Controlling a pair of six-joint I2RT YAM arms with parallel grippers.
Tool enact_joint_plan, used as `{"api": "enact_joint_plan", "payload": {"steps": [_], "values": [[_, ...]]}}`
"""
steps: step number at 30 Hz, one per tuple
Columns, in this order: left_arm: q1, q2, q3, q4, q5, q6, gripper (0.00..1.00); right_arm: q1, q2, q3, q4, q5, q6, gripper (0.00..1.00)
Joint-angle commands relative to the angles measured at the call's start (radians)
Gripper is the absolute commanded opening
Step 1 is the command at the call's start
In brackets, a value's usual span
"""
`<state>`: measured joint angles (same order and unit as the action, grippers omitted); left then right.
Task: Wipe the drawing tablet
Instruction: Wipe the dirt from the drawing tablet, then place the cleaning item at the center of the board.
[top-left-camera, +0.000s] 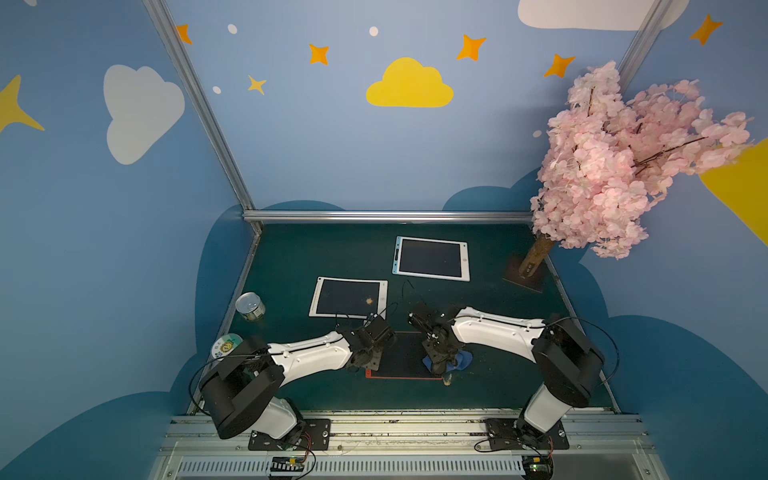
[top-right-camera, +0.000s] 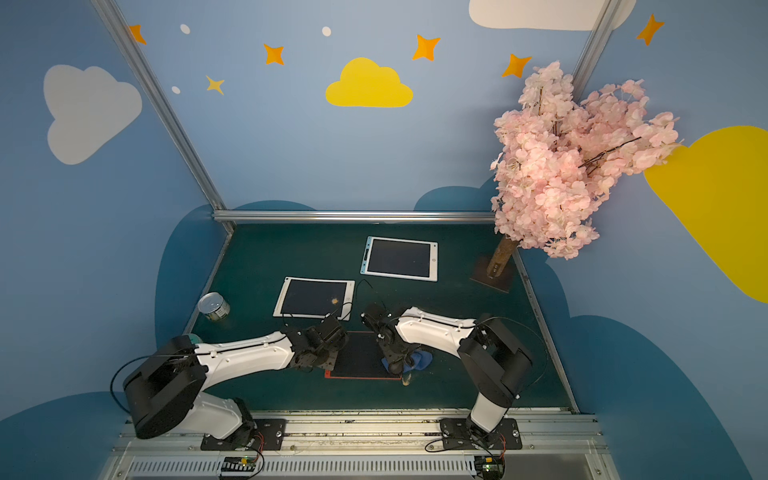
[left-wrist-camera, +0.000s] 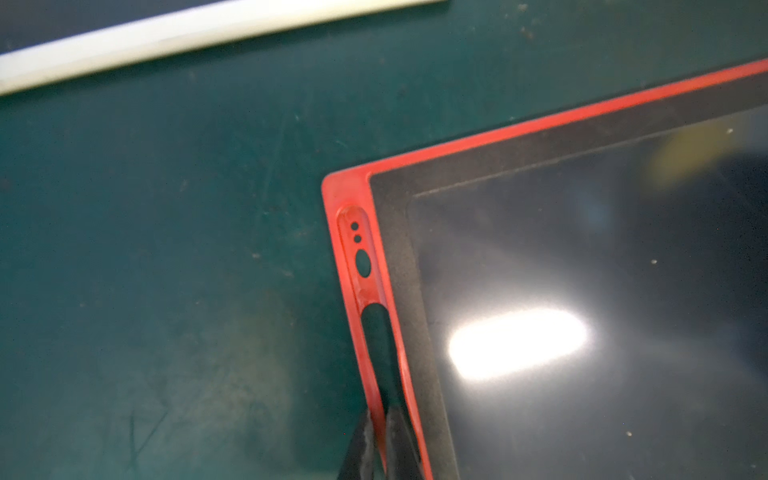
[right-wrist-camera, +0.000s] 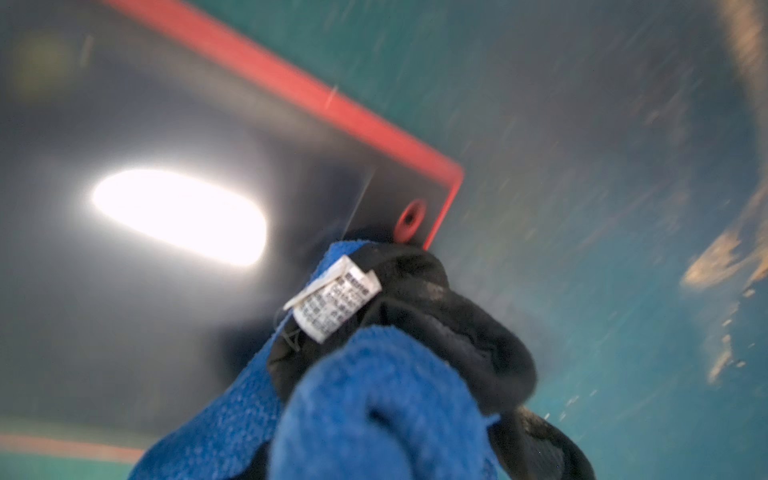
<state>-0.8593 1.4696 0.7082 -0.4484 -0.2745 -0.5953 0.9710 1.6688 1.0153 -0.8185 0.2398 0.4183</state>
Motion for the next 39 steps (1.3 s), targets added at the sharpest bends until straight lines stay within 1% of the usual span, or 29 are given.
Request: {"api": "enact_joint_plan", "payload": {"steps": [1,3,5,11,15,18,19,20,22,23,25,27,29,32,34,36,39], "values": [[0.005,-0.014,-0.013,-0.026,0.004,0.003,0.10,0.017,-0.059,-0.052,-0.034,-0.025,0.046,0.00],[0.004,-0.012,-0.011,-0.026,0.004,0.003,0.10,0.011,-0.096,-0.077,-0.039,-0.009,0.050,0.00],[0.006,-0.009,-0.010,-0.024,0.007,0.004,0.10,-0.017,-0.139,-0.088,-0.051,0.013,0.059,0.00],[0.005,-0.019,-0.004,-0.025,0.026,0.011,0.10,-0.161,-0.313,-0.076,-0.053,0.021,0.043,0.00],[0.003,-0.061,-0.002,-0.036,0.037,0.018,0.13,-0.312,-0.405,-0.059,-0.052,0.034,0.032,0.00],[0.003,-0.099,-0.002,-0.042,0.035,0.020,0.18,-0.480,-0.455,-0.074,-0.026,0.025,0.056,0.00],[0.003,-0.109,0.000,-0.047,0.036,0.021,0.20,-0.539,-0.469,-0.083,-0.011,0.024,0.083,0.00],[0.004,-0.118,0.003,-0.051,0.040,0.023,0.21,-0.585,-0.481,-0.091,0.003,0.041,0.110,0.00],[0.003,-0.139,0.009,-0.059,0.056,0.027,0.25,-0.654,-0.502,-0.118,0.047,0.145,0.172,0.00],[0.003,-0.151,0.010,-0.059,0.060,0.026,0.28,-0.682,-0.507,-0.122,0.057,0.170,0.184,0.00],[0.004,-0.175,0.007,-0.062,0.061,0.028,0.33,-0.749,-0.508,-0.127,0.081,0.236,0.207,0.00],[0.005,-0.193,0.001,-0.064,0.053,0.026,0.35,-0.820,-0.497,-0.127,0.103,0.275,0.216,0.00],[0.005,-0.208,-0.009,-0.059,0.057,0.027,0.36,-0.900,-0.469,-0.133,0.157,0.286,0.195,0.00],[0.007,-0.229,-0.022,-0.038,0.082,0.024,0.36,-1.037,-0.396,-0.116,0.203,0.224,0.202,0.00],[0.006,-0.239,-0.023,-0.026,0.099,0.025,0.36,-1.104,-0.339,-0.097,0.226,0.146,0.233,0.00],[0.006,-0.242,-0.021,-0.017,0.104,0.028,0.36,-1.130,-0.288,-0.078,0.263,0.117,0.244,0.00],[0.006,-0.240,-0.016,-0.012,0.108,0.034,0.36,-1.134,-0.190,-0.021,0.281,0.150,0.253,0.00]]}}
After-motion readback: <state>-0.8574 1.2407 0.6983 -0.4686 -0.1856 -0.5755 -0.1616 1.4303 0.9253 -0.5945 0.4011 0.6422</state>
